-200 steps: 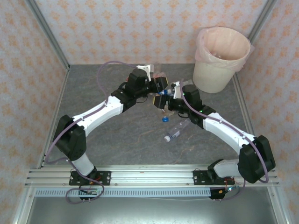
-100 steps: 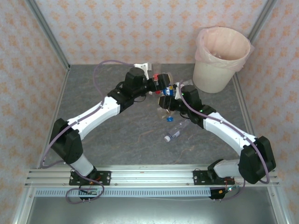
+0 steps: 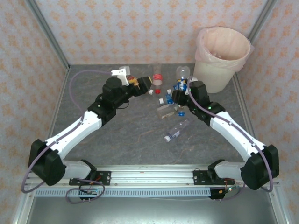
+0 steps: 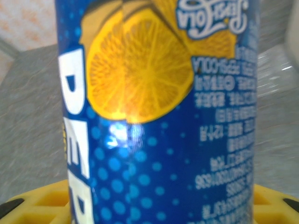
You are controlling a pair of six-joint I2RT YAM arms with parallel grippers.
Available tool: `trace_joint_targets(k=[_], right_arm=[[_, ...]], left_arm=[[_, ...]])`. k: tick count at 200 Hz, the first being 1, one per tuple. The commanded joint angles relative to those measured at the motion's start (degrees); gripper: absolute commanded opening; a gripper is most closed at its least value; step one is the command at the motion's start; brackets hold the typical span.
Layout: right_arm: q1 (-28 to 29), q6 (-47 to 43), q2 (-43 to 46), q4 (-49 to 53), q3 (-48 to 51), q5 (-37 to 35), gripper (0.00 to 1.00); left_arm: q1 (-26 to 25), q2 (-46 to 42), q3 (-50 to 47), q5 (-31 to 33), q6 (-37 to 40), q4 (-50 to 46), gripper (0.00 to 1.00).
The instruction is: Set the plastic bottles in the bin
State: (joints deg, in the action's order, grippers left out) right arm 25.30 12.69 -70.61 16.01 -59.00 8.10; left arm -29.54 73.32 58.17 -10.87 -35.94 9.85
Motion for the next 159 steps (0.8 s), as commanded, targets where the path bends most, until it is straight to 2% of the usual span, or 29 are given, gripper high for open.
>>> trace_joint_targets(k=[1,28,67,137,159], right_arm=[[-2.5,-2.6,2.2,2.7,-6.1,-7.8,0.40],[-5.5,-5.1,0.9,2.7,-12.2,-9.9,0.40],[-11.5,-8.6,-5.3,2.1,-25.3,-13.9,0.40],[-21.0,-12.1,-24.5,-6.6,-47.0,-23.4,0.42],[-22.4,-12.7,-31.4,-4.2,-56.0,-25.2,0.43]], left_arm=[[-0.2,-3.7,-5.5,7.7,-0.3,2.6,1.00],[-0.3,-7.0,-10.5,11.0,-2.3,-0.5,1.00],[-0.3,-11.5,-14.8,15.1,-2.3,-5.6,1.00],[-0.3,-14.4,-16.5,16.7,-2.1,-9.3,1.00],[-0.3,-14.5,-15.7,16.5,-1.5,-10.6,1.00]])
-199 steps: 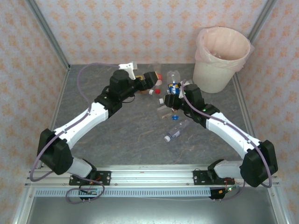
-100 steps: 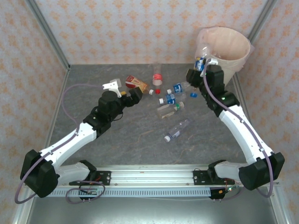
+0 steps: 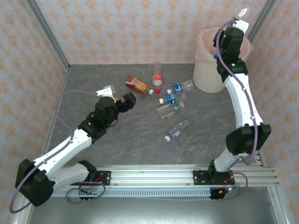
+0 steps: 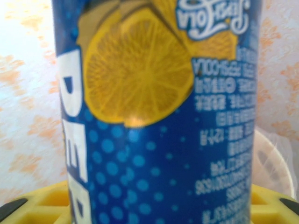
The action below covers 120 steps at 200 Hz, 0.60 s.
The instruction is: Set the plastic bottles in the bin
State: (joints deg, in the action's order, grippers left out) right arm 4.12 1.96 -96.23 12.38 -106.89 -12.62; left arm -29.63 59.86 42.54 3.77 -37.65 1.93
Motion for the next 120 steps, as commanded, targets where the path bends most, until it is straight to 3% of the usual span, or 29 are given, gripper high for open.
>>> trace_joint_targets(k=[1,56,81,120], right_arm=[[-1.3,-2.0,-6.1,-0.3,-8.7,-4.6,0.43],[-3.2,-3.3,-19.7,0.5,-22.6,-6.5,0.46],[-4.1,-3.4,-25.5,5.4,-30.2,-6.1,0.49],[-4.6,-3.7,-29.1,10.6,-34.7,-4.8,0.63]], left_arm=[[-0.2,-1.1,-0.1,1.9,0.3,-2.9,1.00],[-0.3,-1.3,0.2,2.6,0.1,-6.0,1.00],[-0.3,-1.2,-0.4,4.0,-1.0,-6.7,1.00],[-0.3,-0.6,-1.1,5.2,-2.0,-6.8,1.00]])
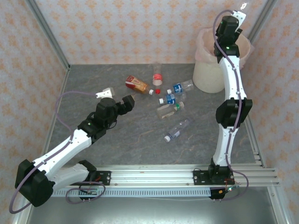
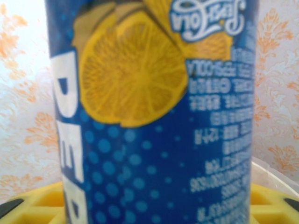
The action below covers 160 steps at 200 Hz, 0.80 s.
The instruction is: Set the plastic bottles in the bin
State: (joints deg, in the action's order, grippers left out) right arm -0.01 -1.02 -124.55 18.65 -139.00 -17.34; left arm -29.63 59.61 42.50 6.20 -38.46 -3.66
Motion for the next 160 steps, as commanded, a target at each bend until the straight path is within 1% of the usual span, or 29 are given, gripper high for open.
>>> trace_joint_targets(k=[1,24,35,55,99,114,136,160], right_arm=[[-0.5,-0.7,-0.7,4.4,-2.6,-0.2,0.64],[-0.5,0.7,-0.5,6.5,-2.7,-1.2,0.75],[-0.6,1.4,0.1,7.4,-2.5,-1.8,0.79],[-0.5,2.3,1.5,8.4,-1.6,-2.3,0.84],[-0.5,2.8,6.3,8.6,2.3,0.7,0.90],[-0.6,3.8,8.6,8.6,4.5,2.1,1.00],[-0.5,5.3,13.2,7.4,10.0,5.5,0.99],[-0.5,6.6,19.7,5.0,17.8,13.2,0.99]], left_arm=[[-0.3,-0.3,-1.0,2.8,-1.2,-1.2,1.00],[-0.3,0.5,-0.4,2.5,-1.2,-1.8,1.00],[-0.3,1.0,-0.2,2.5,-1.2,-2.1,1.00],[-0.3,1.6,0.0,2.5,-1.5,-2.2,1.00],[-0.3,3.5,0.4,2.8,-2.1,-2.8,1.00],[-0.2,4.5,0.8,2.6,-2.5,-3.0,1.00],[-0.2,6.1,1.9,2.3,-2.9,-3.6,1.00],[-0.2,7.6,2.9,2.5,-3.6,-4.3,1.00]])
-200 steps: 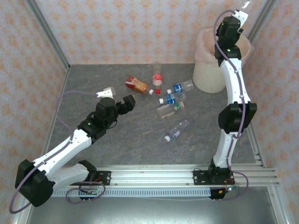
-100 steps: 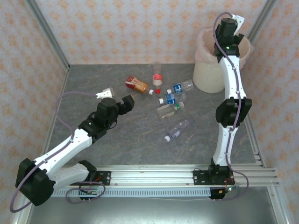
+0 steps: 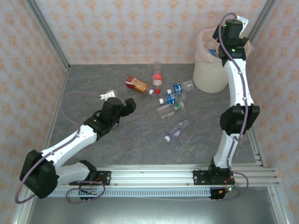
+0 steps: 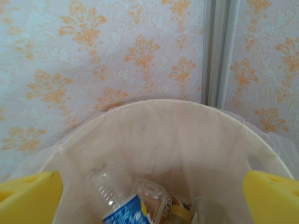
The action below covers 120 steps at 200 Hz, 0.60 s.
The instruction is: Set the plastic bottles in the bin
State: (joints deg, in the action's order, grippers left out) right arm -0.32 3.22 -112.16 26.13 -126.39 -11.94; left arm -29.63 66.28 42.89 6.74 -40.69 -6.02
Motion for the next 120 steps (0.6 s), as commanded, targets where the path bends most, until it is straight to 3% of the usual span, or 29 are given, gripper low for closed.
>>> trace_joint_targets(k=[1,26,59,84,120], right_arm=[[-0.2,2.5,7.7,-2.6,5.7,8.1,0.99],[0.2,6.3,16.9,-7.3,17.7,17.3,0.99],[2.9,16.7,31.6,-11.2,37.9,23.2,0.99],[7.0,21.3,40.9,-10.1,49.7,22.0,0.99],[12.3,26.0,48.4,3.3,56.9,15.3,0.99]], left_arm=[[-0.2,1.0,2.5,1.9,-1.4,-2.0,1.00],[-0.2,1.9,2.6,2.0,-2.7,-1.8,1.00],[-0.2,3.6,2.5,-0.3,-2.2,0.0,1.00],[-0.2,4.8,2.7,0.0,-1.9,0.3,1.00],[-0.2,5.5,2.3,1.8,-1.9,0.9,1.00]])
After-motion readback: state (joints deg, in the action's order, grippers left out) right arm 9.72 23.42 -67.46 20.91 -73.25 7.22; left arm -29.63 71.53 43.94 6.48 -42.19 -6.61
